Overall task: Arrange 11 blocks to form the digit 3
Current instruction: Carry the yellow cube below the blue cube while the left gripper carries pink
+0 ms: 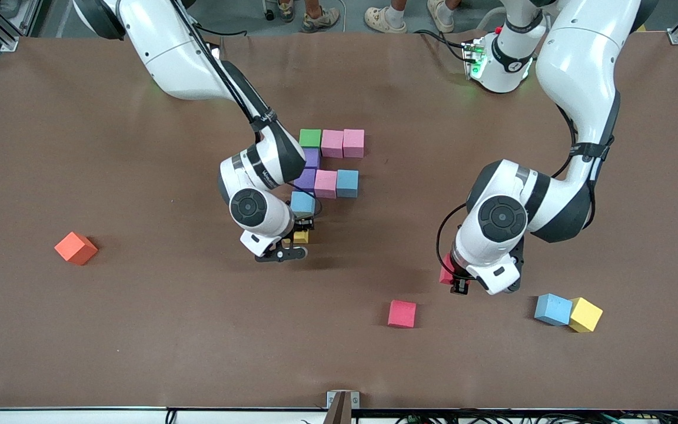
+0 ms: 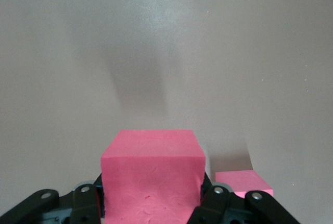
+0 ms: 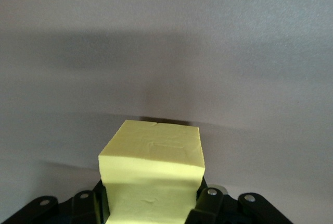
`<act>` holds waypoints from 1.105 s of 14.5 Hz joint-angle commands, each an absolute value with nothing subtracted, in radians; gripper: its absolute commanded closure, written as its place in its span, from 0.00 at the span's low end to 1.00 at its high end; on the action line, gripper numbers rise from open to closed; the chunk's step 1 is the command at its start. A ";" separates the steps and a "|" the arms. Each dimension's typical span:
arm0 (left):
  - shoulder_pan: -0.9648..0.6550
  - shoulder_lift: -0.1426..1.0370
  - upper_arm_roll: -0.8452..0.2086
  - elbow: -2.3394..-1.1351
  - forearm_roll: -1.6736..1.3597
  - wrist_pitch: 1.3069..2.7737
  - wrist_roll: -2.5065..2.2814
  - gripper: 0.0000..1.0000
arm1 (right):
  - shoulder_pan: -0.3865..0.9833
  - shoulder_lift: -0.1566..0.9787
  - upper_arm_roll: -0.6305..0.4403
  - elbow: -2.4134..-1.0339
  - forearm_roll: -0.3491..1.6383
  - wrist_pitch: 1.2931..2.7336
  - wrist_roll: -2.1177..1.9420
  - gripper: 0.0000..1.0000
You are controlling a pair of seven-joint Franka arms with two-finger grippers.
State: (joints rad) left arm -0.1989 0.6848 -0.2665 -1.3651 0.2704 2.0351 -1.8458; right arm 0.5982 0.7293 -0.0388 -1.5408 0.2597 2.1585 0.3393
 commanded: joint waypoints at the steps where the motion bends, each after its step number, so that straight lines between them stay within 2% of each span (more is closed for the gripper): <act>1: -0.201 0.675 -0.264 -1.370 0.278 2.033 -1.838 0.94 | 0.617 0.721 -0.051 -1.555 0.284 2.157 0.344 0.71; 16: -0.213 0.680 -0.272 -1.370 0.256 2.033 -1.885 0.94 | 0.624 0.727 -0.048 -1.563 0.285 2.158 0.354 0.70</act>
